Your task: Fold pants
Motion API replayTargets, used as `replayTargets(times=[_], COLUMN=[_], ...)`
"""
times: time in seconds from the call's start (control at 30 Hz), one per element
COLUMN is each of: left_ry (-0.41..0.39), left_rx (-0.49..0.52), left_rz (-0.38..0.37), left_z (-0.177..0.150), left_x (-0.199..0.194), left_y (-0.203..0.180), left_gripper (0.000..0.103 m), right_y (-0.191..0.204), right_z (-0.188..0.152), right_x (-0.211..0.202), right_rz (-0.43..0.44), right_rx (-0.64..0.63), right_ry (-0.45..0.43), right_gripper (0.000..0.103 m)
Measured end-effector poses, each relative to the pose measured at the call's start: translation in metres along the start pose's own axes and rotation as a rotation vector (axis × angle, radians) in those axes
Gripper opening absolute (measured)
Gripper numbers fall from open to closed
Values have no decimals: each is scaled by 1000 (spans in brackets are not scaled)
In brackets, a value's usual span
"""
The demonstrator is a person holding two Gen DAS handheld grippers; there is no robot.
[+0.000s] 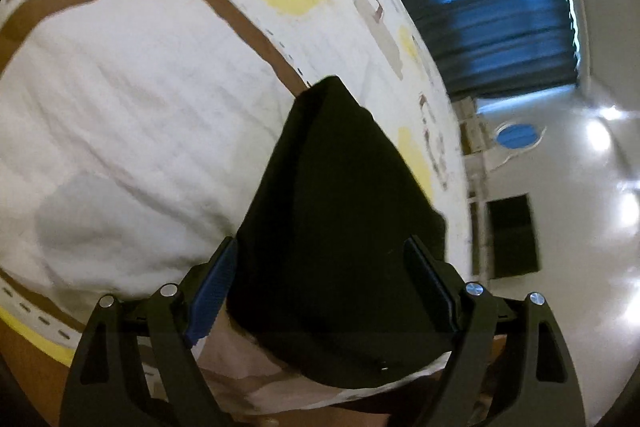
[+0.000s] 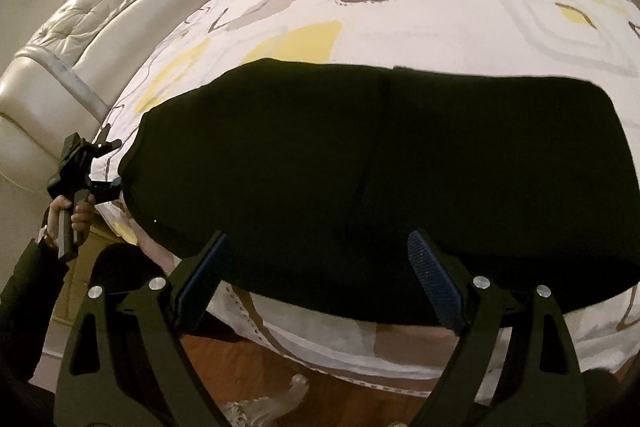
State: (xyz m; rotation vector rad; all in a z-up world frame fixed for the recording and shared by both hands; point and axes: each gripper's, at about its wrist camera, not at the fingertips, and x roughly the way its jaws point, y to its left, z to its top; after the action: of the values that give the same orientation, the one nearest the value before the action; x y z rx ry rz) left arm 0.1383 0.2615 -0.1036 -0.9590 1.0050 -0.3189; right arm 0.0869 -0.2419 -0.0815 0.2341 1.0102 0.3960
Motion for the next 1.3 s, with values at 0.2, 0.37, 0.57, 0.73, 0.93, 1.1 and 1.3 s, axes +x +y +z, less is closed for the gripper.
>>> replayTargets(times=[0.2,0.37,0.57,0.73,0.93,1.1,1.3], left_ry=[5,32,139,171,169,146,77], left_rx=[31,-5,97,76,81,59,132], left_rz=[49,39,43,33,118,134,100], left_z=[8,11,11,21,20,14,6], left_x=[-7,-5,27,50,49,41,21], left_y=[-6,-1,-30,-35,-32,-28,-71], left_gripper=[81,81,81,81,40,16,14], right_y=[0,-1,1,3,-5,-10,-31], right_z=[-3,-2,-6,-9,-10,-9,-7], right_x=[0,1,14,16,14,9,-11], right_rz=[18,27,50,56,78,79,58], right_rx=[14,20,32,33,66,75,121], right_ry=[5,3,39,50,42,28,-30], right_gripper=[90,90,90,90,90,90,90])
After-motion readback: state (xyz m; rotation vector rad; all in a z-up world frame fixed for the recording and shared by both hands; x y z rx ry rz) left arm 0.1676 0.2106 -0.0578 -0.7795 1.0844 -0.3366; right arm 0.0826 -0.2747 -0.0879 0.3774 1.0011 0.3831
